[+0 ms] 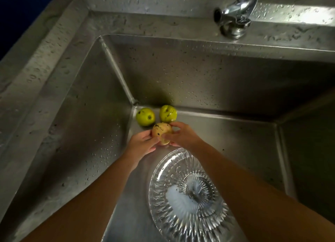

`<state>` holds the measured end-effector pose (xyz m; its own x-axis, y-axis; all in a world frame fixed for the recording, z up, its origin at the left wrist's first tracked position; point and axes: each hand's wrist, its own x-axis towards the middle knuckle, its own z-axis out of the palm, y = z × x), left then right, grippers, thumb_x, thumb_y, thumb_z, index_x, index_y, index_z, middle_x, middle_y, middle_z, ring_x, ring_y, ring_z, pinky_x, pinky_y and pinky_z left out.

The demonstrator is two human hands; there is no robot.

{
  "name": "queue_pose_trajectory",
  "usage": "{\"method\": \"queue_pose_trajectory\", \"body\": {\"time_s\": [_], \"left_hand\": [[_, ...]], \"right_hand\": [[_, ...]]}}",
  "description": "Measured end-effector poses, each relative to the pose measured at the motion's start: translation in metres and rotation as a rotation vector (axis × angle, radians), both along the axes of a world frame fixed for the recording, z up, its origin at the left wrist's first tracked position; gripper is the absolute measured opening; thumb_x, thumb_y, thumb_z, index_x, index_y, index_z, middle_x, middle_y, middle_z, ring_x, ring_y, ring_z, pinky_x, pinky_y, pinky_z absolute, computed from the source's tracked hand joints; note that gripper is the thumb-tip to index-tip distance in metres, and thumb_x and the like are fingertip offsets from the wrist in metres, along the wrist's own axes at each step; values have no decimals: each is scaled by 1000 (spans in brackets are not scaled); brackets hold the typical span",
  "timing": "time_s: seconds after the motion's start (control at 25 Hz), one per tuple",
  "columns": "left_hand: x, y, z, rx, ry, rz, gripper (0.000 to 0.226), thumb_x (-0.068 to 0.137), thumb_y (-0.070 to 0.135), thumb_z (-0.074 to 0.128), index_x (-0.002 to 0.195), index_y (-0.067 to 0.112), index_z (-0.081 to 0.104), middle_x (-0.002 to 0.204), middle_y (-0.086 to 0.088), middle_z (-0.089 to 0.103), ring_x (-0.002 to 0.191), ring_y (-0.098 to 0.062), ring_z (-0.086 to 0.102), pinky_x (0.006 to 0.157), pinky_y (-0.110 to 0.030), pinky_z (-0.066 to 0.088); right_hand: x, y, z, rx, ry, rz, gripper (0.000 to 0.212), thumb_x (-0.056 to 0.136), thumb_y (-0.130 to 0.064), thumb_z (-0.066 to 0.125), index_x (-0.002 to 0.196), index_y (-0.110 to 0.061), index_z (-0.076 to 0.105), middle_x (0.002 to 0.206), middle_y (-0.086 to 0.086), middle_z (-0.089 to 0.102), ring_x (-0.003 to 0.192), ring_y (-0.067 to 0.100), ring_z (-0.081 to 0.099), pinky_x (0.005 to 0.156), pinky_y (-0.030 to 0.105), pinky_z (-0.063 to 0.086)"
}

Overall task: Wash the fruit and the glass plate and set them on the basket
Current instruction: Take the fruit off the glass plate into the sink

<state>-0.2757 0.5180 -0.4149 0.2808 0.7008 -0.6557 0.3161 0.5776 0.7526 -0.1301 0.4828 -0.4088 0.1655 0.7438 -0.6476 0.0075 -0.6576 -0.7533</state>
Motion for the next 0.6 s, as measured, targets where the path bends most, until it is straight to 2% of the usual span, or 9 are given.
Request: {"method": "queue_pose_trajectory", "body": {"time_s": [0.08,0.24,0.32,0.36,0.4,0.44,0.48,0.52,0.6], "left_hand": [[-2,-1,-1,4,16,7,40,85,8,60,124,5,54,124,-14,61,105,-17,58,85,-29,48],[-6,-7,1,-10,49,37,41,85,6,60,125,3,52,127,-14,59,107,-16,55,89,-32,45],[-8,-11,5,-17,74,44,41,84,6,61,124,2,53,129,-15,58,107,-16,55,89,-33,45],[-10,-14,6,-30,94,46,43,83,6,62,125,2,52,130,-15,57,108,-18,55,89,-34,46],[-12,-20,8,-60,120,45,46,83,6,63,127,3,50,131,-15,56,108,-20,55,88,-34,46],[-15,-27,9,-105,154,32,49,82,6,64,129,4,48,131,-14,55,109,-22,55,87,-35,46],[-19,-36,11,-156,197,-4,52,81,7,65,130,5,47,131,-14,55,110,-24,56,85,-36,46],[-23,-46,12,-198,246,-62,54,81,9,66,131,6,46,130,-14,56,110,-25,57,83,-35,47],[-30,-68,13,-235,315,-190,49,81,11,66,126,9,49,124,-13,60,101,-24,60,74,-32,49]], "right_hand": [[2,0,0,-11,-17,-10,63,78,-7,69,134,-8,41,119,25,59,83,29,59,93,48,51],[16,-12,6,-6,-59,-25,51,79,-3,67,126,-3,47,91,27,61,80,29,56,91,48,49],[29,-24,7,32,-146,-20,46,80,-6,67,124,-5,51,96,25,62,81,28,59,88,47,51],[37,-34,6,54,-231,-17,43,81,-10,67,122,-8,54,99,19,62,82,25,60,83,41,56],[46,-47,5,58,-344,-16,40,81,-14,66,120,-12,56,101,11,59,81,19,60,72,30,57],[55,-64,4,42,-457,-14,38,82,-17,65,119,-16,56,103,5,56,78,13,58,60,16,52],[63,-83,2,15,-548,-6,38,83,-17,65,119,-19,56,105,3,54,76,9,56,55,8,44],[70,-104,-2,-13,-615,15,38,83,-17,64,119,-19,56,107,4,55,75,9,55,56,8,41],[77,-142,-10,-76,-669,61,32,84,-16,61,116,-15,59,100,8,66,75,15,57,64,19,43]]}}
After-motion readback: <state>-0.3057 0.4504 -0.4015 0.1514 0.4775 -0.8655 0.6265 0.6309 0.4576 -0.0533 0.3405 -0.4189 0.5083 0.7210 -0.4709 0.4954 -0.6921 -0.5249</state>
